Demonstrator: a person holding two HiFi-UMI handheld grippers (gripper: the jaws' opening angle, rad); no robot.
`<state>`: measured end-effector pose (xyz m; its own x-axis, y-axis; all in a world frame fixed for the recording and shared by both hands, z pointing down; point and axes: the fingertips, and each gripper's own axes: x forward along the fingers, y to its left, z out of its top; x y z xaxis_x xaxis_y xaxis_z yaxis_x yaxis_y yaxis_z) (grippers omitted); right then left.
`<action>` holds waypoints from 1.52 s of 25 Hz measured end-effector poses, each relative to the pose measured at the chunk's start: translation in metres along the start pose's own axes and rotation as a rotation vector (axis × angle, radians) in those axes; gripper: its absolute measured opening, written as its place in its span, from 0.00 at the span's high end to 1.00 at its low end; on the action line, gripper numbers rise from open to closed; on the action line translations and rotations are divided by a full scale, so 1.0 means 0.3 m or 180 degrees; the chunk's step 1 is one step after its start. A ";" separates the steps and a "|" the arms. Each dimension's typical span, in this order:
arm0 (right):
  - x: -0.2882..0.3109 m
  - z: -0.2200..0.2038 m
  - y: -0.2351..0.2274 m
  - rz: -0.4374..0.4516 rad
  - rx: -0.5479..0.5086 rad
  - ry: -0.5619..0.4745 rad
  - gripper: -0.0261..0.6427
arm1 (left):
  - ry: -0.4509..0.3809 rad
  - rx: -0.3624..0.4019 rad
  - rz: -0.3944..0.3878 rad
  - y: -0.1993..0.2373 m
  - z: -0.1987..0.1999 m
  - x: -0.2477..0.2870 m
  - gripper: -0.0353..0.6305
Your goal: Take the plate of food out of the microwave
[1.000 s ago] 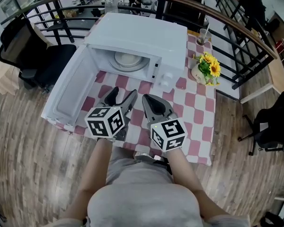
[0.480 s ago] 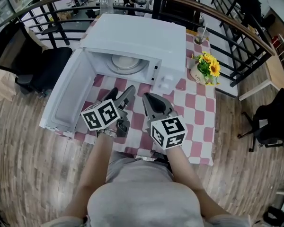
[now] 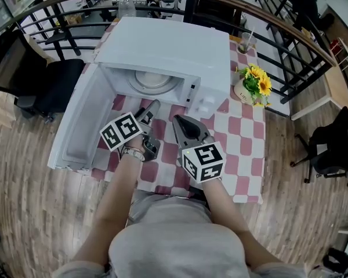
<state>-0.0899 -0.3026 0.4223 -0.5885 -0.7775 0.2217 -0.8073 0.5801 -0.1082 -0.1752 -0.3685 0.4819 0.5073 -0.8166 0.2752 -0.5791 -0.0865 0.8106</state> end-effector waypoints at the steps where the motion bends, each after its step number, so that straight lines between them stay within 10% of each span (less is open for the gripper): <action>1: 0.006 -0.009 -0.002 -0.0008 -0.0002 0.0028 0.92 | 0.0040 -0.0058 -0.0001 0.014 -0.004 0.013 0.43; 19: 0.118 -0.121 -0.060 -0.0004 0.0105 0.0379 0.92 | -0.0060 -0.1178 0.0541 0.290 0.059 0.226 0.43; 38: 0.157 -0.203 -0.119 -0.0064 0.0213 0.0601 0.92 | -0.0204 -0.1599 0.1397 0.425 0.112 0.351 0.42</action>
<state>-0.0862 -0.3451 0.4957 -0.5584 -0.7260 0.4015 -0.8237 0.5425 -0.1647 -0.2172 -0.4848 0.5969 0.2447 -0.7491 0.6156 -0.3478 0.5248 0.7769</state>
